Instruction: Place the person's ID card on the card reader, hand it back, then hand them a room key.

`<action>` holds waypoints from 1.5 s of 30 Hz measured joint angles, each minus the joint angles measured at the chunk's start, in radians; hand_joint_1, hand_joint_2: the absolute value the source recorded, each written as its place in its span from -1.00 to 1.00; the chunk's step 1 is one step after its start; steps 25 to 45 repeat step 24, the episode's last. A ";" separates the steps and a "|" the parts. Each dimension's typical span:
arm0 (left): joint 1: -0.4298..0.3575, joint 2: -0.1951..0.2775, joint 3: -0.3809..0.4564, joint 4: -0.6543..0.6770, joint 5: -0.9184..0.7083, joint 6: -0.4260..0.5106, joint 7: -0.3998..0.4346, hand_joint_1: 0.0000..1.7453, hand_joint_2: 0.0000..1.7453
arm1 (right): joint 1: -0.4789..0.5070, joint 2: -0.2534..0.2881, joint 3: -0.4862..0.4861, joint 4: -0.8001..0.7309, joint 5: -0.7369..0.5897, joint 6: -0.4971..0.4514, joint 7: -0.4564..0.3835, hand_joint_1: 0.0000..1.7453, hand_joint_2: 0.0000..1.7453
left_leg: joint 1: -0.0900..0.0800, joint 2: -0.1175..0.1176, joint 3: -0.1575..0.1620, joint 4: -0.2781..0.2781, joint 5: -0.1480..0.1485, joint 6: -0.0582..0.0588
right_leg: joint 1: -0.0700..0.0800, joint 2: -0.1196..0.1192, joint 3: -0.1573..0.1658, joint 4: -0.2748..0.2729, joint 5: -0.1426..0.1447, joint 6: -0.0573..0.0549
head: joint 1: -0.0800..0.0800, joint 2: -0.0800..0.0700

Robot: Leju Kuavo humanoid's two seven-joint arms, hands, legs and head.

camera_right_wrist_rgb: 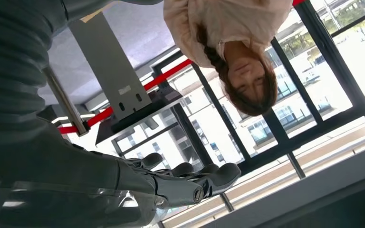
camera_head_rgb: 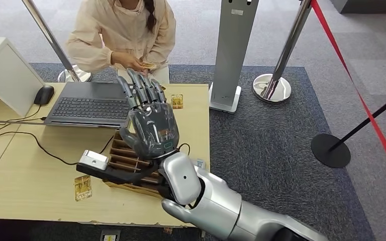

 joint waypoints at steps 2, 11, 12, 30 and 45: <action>0.001 0.000 -0.003 0.000 0.000 0.003 -0.003 -1.00 -1.00 | 0.026 -0.037 -0.012 -0.070 0.020 0.021 0.021 -1.00 1.00 | 0.000 0.001 0.000 0.000 0.000 0.000 | 0.000 0.000 0.000 0.000 0.000 0.000 | 0.001 0.000; 0.003 0.001 -0.010 0.000 0.002 0.004 -0.018 -1.00 -1.00 | 0.141 -0.214 -0.085 -0.297 0.074 0.088 0.106 -1.00 1.00 | 0.000 0.001 0.002 0.000 -0.001 0.000 | 0.000 0.001 0.003 -0.001 0.000 0.001 | 0.001 0.000; 0.004 0.002 -0.010 0.000 0.003 0.002 -0.022 -1.00 -1.00 | 0.155 -0.233 -0.095 -0.313 0.074 0.087 0.113 -1.00 1.00 | 0.000 0.000 0.002 0.000 -0.001 0.000 | 0.000 0.001 0.003 -0.001 0.000 0.001 | 0.001 0.000; 0.006 0.026 -0.010 0.000 0.011 -0.050 -0.050 -1.00 -1.00 | 0.296 -0.359 -0.181 -0.459 0.124 0.145 0.136 -1.00 1.00 | 0.000 0.001 0.003 0.000 -0.002 0.001 | 0.000 0.001 0.003 -0.001 0.000 0.001 | 0.001 0.000; 0.006 0.026 -0.010 0.000 0.011 -0.050 -0.050 -1.00 -1.00 | 0.296 -0.359 -0.181 -0.459 0.124 0.145 0.136 -1.00 1.00 | 0.000 0.001 0.003 0.000 -0.002 0.001 | 0.000 0.001 0.003 -0.001 0.000 0.001 | 0.001 0.000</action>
